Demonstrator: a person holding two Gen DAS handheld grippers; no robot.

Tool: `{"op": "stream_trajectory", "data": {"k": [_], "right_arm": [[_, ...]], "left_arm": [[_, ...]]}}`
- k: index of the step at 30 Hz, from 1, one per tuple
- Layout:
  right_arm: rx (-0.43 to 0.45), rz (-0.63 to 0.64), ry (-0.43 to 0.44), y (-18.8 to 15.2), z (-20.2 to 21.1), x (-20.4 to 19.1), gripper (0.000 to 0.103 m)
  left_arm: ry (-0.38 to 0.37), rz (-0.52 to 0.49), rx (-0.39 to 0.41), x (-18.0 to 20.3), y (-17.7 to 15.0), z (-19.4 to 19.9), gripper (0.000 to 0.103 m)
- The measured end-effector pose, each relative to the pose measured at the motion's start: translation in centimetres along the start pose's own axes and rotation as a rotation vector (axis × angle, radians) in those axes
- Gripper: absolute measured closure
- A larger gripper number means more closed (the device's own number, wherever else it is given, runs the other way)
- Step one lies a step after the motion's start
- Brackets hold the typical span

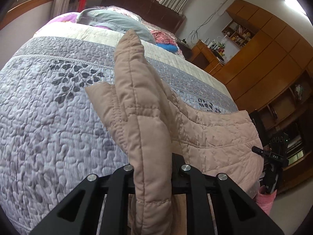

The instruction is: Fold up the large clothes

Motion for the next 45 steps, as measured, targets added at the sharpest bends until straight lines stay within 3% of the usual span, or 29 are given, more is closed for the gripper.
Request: {"op": "stream_trajectory", "data": {"k": [3, 9, 16, 21, 24, 27, 30, 34, 38, 42, 45], "right_arm": [[-0.035, 0.004, -0.016, -2.5, -0.4, -0.2, 0.087], [-0.105, -0.041, -0.093, -6.0, -3.8, 1.9, 0.087], [-0.154, -0.159, -0.028, -8.2, -7.2, 5.8, 0.081], [-0.131, -0.208, 0.029, -9.2, -8.3, 7.3, 0.078], [-0.117, -0.205, 0.021, -9.3, -8.2, 7.3, 0.076], [-0.105, -0.187, -0.029, -9.7, -7.5, 7.1, 0.068], [-0.072, -0.128, -0.155, -9.8, -5.7, 5.6, 0.06], [-0.004, -0.046, -0.33, -10.5, -1.9, 3.4, 0.06], [0.047, 0.059, -0.425, -11.7, 1.2, 0.4, 0.068], [0.015, 0.136, -0.405, -13.3, 1.8, -1.6, 0.075], [-0.023, 0.196, -0.413, -14.1, 0.3, -3.5, 0.077]], "left_arm": [[0.026, -0.009, -0.023, -0.4, -2.4, -0.2, 0.087], [0.166, 0.002, -0.084, -4.3, -6.1, -4.0, 0.082], [0.114, 0.062, -0.081, -8.5, -8.1, -5.6, 0.063], [0.12, 0.036, -0.06, -8.4, -8.8, -6.1, 0.06], [0.131, 0.03, -0.051, -7.9, -9.0, -5.9, 0.059], [0.148, 0.06, -0.055, -7.6, -9.0, -5.4, 0.054], [0.233, 0.056, -0.026, -6.5, -9.3, -3.5, 0.044], [0.376, -0.001, 0.032, -4.3, -10.0, 0.0, 0.042], [0.47, -0.023, 0.127, -1.9, -11.2, 4.0, 0.041], [0.466, -0.083, 0.15, 1.2, -12.6, 4.9, 0.041], [0.455, -0.13, 0.106, 2.9, -13.9, 3.2, 0.041]]}}
Point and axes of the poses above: each gripper's, at about its wrist camera, not at the fingertips, and z roughly against the way its jaws point, x to its right, y to its top, the point moved 1 cm from there along -z, roughly the way its jaws point, and after that the axes turned 9 degrees about -y, right-handed, at the moved point
